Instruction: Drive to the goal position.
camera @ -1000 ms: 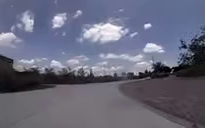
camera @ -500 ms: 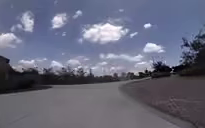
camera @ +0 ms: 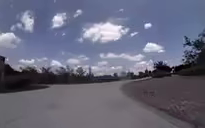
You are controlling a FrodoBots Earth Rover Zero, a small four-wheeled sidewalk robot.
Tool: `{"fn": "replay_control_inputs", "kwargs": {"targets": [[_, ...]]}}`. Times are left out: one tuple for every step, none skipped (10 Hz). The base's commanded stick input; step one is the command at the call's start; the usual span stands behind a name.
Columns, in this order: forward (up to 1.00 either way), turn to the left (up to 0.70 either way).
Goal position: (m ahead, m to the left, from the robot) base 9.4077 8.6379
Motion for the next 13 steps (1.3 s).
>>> {"fn": "replay_control_inputs", "kwargs": {"targets": [[0.85, 0.0], [0.85, 0.0], [0.85, 0.0], [0.85, 0.0], [0.85, 0.0], [0.85, 0.0], [0.85, 0.0], [0.85, 0.0], [0.85, 0.0], [0.85, 0.0], [0.85, 0.0], [0.85, 0.0], [0.85, 0.07]]}}
